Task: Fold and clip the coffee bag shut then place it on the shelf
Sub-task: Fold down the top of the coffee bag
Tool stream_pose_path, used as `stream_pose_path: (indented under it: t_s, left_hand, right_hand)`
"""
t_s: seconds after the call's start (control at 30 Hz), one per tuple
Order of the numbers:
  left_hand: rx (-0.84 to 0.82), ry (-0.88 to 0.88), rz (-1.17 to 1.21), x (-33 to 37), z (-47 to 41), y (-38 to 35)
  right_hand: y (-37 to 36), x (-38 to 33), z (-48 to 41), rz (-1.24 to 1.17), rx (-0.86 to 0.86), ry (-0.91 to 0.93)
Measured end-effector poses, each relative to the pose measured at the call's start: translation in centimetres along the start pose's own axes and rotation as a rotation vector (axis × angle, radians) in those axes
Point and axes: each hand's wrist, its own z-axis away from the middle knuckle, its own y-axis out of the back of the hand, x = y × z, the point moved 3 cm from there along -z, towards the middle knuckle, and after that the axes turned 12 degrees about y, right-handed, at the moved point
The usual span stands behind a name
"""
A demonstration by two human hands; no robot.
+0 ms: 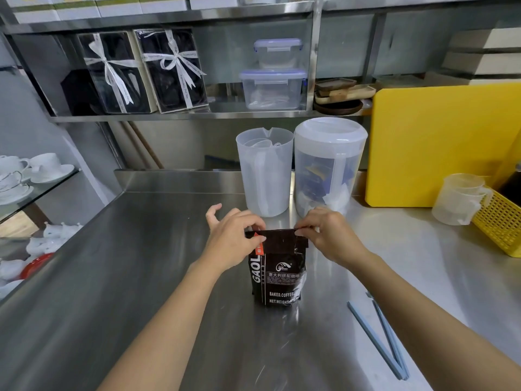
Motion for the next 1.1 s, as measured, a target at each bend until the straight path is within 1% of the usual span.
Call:
stream_pose_path:
  t_s: [0.1, 0.2, 0.33, 0.53, 0.73, 0.87, 1.0, 1.1]
  left_hand:
    - [0.019, -0.097, -0.076, 1.2, -0.3, 0.3]
    - [0.025, -0.199, -0.17, 2.8, -0.6, 0.0]
    - [0.016, -0.213, -0.202, 3.8, -1.0, -0.8]
    - [0.008, -0.226, -0.224, 3.6, -1.2, 0.1]
    - [0.0, -0.135, -0.264, 2.3, -1.2, 1.3]
    - [-0.032, -0.121, -0.296, 2.6, -1.1, 1.0]
    - [-0.032, -0.169, -0.287, 3.8, -1.3, 0.7]
    - [-0.03, -0.228, -0.274, 5.6, -1.3, 0.0]
  right_hand:
    - [-0.5, -0.5, -0.1, 0.161, 0.005, 0.099]
    - [-0.8, -1.1, -0.3, 0.236, 0.025, 0.149]
    - [-0.9, -1.4, -0.4, 0.287, 0.044, 0.167]
    - [-0.6, -0.3, -0.4, 0.218, 0.058, 0.095]
    - [-0.6, 0.0, -0.4, 0.189, 0.068, 0.088]
    - [-1.0, -0.2, -0.7, 0.184, 0.032, 0.097]
    - [-0.5, 0.9, -0.5, 0.106, 0.025, 0.008]
    - [-0.6, 0.9, -0.6, 0.081, 0.026, 0.016]
